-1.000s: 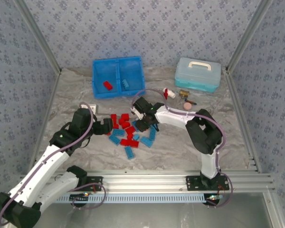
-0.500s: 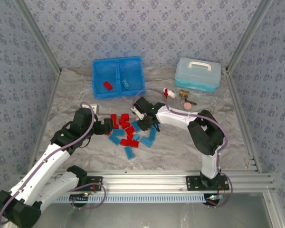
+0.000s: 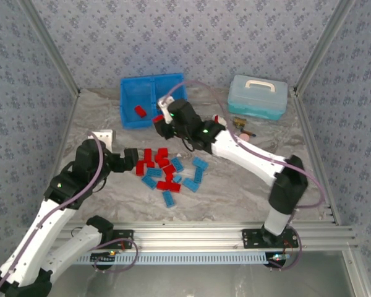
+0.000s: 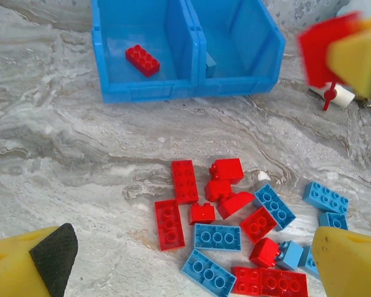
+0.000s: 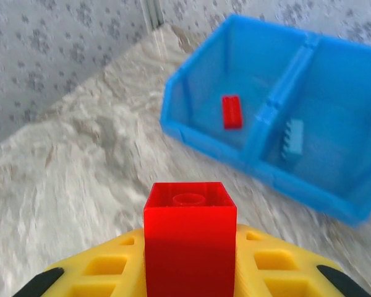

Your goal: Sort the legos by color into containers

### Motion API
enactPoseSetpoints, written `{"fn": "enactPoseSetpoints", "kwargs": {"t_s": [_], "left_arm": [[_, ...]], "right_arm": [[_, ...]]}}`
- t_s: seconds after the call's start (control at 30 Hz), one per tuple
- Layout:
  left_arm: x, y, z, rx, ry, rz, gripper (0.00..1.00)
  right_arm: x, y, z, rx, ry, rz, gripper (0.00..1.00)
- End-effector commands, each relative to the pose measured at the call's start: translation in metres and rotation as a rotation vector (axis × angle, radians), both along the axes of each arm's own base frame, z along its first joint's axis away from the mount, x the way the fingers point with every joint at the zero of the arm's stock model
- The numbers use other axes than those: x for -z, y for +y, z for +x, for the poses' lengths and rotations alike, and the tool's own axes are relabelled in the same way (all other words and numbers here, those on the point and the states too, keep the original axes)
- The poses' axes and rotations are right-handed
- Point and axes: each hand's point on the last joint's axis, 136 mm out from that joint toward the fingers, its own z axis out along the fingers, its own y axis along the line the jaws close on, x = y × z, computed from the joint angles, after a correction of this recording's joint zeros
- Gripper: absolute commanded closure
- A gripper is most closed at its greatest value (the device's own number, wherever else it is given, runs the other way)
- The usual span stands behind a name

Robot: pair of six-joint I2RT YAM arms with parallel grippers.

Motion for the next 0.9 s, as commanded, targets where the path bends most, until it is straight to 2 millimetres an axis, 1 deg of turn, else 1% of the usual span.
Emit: {"fn": "enactPoseSetpoints", "kwargs": {"t_s": [0.0, 0.1, 0.13, 0.17, 0.2, 0.23, 0.33, 0.43, 0.5, 0.6, 0.63, 0.73, 0.8, 0.87], "left_arm": [[-0.005, 0.007, -0.010, -0.001, -0.003, 0.019, 0.01], [0.001, 0.007, -0.015, 0.006, 0.008, 0.002, 0.01], [0.004, 0.007, -0.017, 0.006, 0.014, -0.002, 0.01], [0.006, 0.008, -0.019, 0.008, 0.018, -0.003, 0.01], [0.008, 0.008, -0.021, 0.007, 0.020, -0.006, 0.01], [0.010, 0.009, -0.022, 0.004, 0.022, -0.008, 0.01], [0.013, 0.011, -0.025, 0.002, 0.015, -0.019, 0.01], [0.016, 0.008, -0.027, 0.010, 0.015, -0.039, 0.01], [0.020, 0.008, -0.027, 0.010, 0.022, -0.041, 0.01], [0.024, 0.008, -0.027, 0.013, 0.030, -0.034, 0.01], [0.025, 0.008, -0.026, 0.013, 0.031, -0.032, 0.01], [0.026, 0.007, -0.026, 0.009, 0.034, -0.040, 0.01], [0.028, 0.006, -0.025, 0.009, 0.036, -0.047, 0.01], [0.029, 0.005, -0.024, 0.007, 0.037, -0.055, 0.01]], "right_arm": [[0.015, 0.030, 0.034, 0.031, -0.003, -0.006, 0.70], [0.027, 0.056, 0.061, 0.026, -0.015, -0.043, 0.69], [0.037, 0.065, 0.069, 0.024, -0.012, -0.062, 0.69], [0.038, 0.071, 0.077, 0.024, -0.018, -0.062, 0.69], [0.047, 0.079, 0.087, 0.026, -0.014, -0.071, 0.69], [0.047, 0.085, 0.096, 0.029, -0.015, -0.065, 0.69], [0.075, 0.099, 0.119, 0.041, -0.012, -0.056, 0.69], [0.095, 0.105, 0.138, 0.071, -0.042, -0.029, 0.69], [0.107, 0.111, 0.146, 0.068, -0.063, -0.008, 0.69], [0.114, 0.119, 0.153, 0.053, -0.093, 0.024, 0.68], [0.117, 0.120, 0.156, 0.056, -0.100, 0.027, 0.68], [0.119, 0.120, 0.162, 0.073, -0.113, 0.047, 0.67], [0.114, 0.120, 0.164, 0.073, -0.120, 0.064, 0.65], [0.106, 0.120, 0.165, 0.072, -0.137, 0.076, 0.60]]}}
